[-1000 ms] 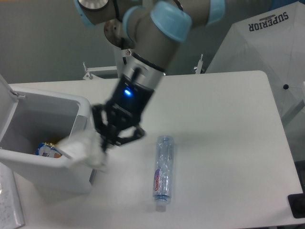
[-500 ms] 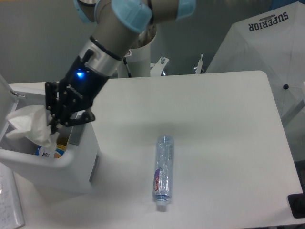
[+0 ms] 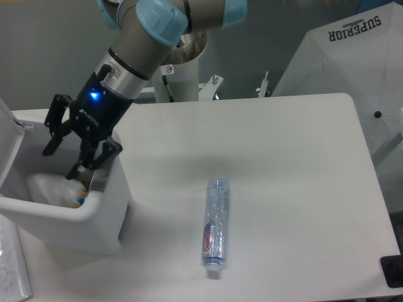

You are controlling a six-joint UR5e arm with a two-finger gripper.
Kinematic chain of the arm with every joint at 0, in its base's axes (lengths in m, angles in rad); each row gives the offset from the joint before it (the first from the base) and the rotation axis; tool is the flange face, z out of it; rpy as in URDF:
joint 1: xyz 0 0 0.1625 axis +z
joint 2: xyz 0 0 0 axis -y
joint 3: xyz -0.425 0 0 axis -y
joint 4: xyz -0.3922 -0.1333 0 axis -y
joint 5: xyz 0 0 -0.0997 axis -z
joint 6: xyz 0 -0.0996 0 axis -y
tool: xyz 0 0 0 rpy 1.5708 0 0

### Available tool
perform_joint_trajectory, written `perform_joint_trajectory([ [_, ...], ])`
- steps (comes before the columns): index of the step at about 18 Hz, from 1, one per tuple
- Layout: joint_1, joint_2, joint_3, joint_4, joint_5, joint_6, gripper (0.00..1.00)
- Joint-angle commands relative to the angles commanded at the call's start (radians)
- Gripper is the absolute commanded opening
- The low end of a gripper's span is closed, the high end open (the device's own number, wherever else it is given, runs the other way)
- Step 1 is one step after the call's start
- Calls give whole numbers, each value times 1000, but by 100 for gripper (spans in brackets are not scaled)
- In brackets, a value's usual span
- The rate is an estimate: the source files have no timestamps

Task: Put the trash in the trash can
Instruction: 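Move the open gripper back over the clear plastic bottle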

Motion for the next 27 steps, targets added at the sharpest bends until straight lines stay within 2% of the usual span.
perform_joint_trajectory([
  [4,63,-18,69,0,0,-6,100],
  [11,86,-176,207,-6,2,-98,100],
  [16,141,-262,219,-14,11,-303,100],
  [18,172,-316,221,-15,20,-331,100],
  [20,192,-348,215,-12,60,-327,100],
  [23,189,-377,226,-15,178,-325,100],
  [27,152,-422,253,-24,320,-318,100],
])
